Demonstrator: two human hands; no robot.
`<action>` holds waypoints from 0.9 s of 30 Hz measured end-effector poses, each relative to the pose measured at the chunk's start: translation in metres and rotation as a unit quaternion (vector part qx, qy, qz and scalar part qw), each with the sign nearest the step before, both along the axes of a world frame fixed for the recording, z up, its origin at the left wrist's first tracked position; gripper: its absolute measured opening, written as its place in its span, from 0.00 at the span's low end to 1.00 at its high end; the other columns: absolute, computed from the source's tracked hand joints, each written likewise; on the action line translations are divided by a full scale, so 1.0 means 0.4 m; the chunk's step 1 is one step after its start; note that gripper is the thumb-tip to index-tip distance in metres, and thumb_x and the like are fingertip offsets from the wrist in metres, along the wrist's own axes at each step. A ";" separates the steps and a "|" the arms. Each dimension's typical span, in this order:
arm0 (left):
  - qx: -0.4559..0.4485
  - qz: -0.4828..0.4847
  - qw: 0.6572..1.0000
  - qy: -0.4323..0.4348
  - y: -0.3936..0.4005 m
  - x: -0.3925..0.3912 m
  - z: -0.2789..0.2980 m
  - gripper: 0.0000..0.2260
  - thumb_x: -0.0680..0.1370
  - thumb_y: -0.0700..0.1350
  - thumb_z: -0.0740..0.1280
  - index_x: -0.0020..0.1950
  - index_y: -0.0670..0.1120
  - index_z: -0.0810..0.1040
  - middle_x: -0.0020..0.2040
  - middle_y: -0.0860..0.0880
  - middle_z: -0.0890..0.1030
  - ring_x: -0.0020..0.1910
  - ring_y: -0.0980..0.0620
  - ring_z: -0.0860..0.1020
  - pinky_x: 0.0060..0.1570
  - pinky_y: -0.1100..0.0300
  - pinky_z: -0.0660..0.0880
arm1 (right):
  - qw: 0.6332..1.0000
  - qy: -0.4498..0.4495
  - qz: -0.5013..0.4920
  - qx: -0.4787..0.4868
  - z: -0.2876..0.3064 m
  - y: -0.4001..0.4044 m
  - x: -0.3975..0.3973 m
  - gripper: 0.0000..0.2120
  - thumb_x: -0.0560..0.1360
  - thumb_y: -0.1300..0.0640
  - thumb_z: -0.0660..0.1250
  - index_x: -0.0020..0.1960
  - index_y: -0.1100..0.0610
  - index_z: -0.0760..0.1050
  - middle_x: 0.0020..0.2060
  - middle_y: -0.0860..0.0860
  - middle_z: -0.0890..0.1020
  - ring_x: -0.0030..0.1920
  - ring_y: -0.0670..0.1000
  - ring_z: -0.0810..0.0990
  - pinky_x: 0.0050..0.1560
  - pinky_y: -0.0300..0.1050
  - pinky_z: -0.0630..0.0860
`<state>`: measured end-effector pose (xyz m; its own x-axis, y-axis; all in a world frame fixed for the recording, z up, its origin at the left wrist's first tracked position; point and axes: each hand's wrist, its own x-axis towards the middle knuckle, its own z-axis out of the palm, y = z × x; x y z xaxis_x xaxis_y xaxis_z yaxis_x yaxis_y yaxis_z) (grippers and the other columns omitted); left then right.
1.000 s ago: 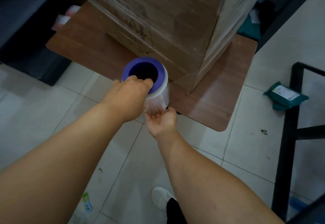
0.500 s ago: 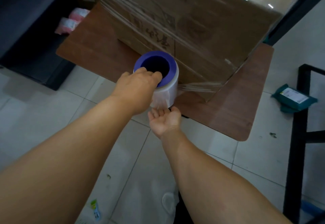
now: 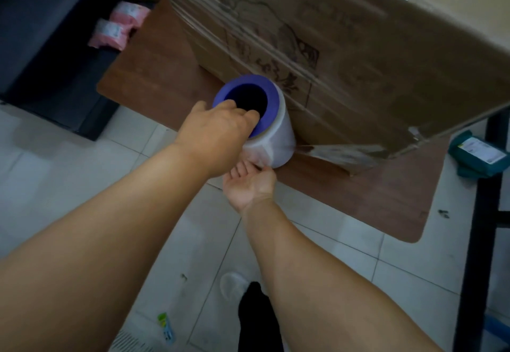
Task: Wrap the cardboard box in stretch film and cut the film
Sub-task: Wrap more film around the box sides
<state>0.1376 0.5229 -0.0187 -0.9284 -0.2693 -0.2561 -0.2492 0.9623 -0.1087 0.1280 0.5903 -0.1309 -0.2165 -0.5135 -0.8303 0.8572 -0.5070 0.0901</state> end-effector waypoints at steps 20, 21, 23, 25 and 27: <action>-0.032 -0.020 0.989 -0.140 -0.022 -0.091 0.023 0.21 0.74 0.40 0.65 0.66 0.43 0.64 0.61 0.45 0.72 0.65 0.46 0.63 0.53 0.39 0.66 | 0.950 0.188 0.090 0.234 0.040 -0.057 -0.019 0.34 0.77 0.67 0.58 0.77 0.45 0.50 0.68 0.53 0.71 0.59 0.52 0.75 0.51 0.44 0.74; -0.031 -0.017 0.989 -0.143 -0.030 -0.092 0.020 0.21 0.75 0.41 0.66 0.65 0.44 0.64 0.60 0.46 0.73 0.65 0.45 0.63 0.54 0.38 0.66 | 0.948 0.190 0.095 0.238 0.040 -0.057 -0.020 0.33 0.78 0.67 0.56 0.77 0.46 0.51 0.68 0.53 0.71 0.58 0.52 0.75 0.47 0.42 0.74; -0.027 -0.022 0.988 -0.150 -0.057 -0.094 0.013 0.20 0.75 0.44 0.67 0.65 0.44 0.65 0.59 0.46 0.73 0.66 0.46 0.63 0.54 0.37 0.65 | 0.929 0.208 0.126 0.279 0.039 -0.060 -0.019 0.31 0.78 0.65 0.57 0.77 0.46 0.54 0.67 0.52 0.73 0.56 0.51 0.75 0.48 0.41 0.73; -0.020 -0.045 0.985 -0.164 -0.088 -0.090 0.015 0.20 0.75 0.47 0.68 0.63 0.45 0.66 0.58 0.47 0.74 0.64 0.47 0.65 0.54 0.41 0.66 | 0.911 0.222 0.148 0.315 0.031 -0.068 -0.017 0.30 0.78 0.64 0.58 0.76 0.46 0.56 0.66 0.49 0.75 0.53 0.49 0.74 0.51 0.39 0.69; -0.014 -0.084 0.980 -0.178 -0.114 -0.088 0.022 0.20 0.74 0.49 0.67 0.63 0.46 0.66 0.57 0.47 0.74 0.61 0.47 0.68 0.54 0.45 0.67 | 0.913 0.227 0.150 0.305 0.029 -0.072 -0.018 0.32 0.77 0.67 0.57 0.77 0.46 0.55 0.66 0.49 0.74 0.54 0.46 0.73 0.53 0.36 0.66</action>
<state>0.1025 0.4773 -0.0098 -0.8140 -0.1315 -0.5658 -0.0282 0.9818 -0.1877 0.1207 0.5614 -0.1195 -0.5348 -0.0771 -0.8415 0.8445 -0.0811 -0.5293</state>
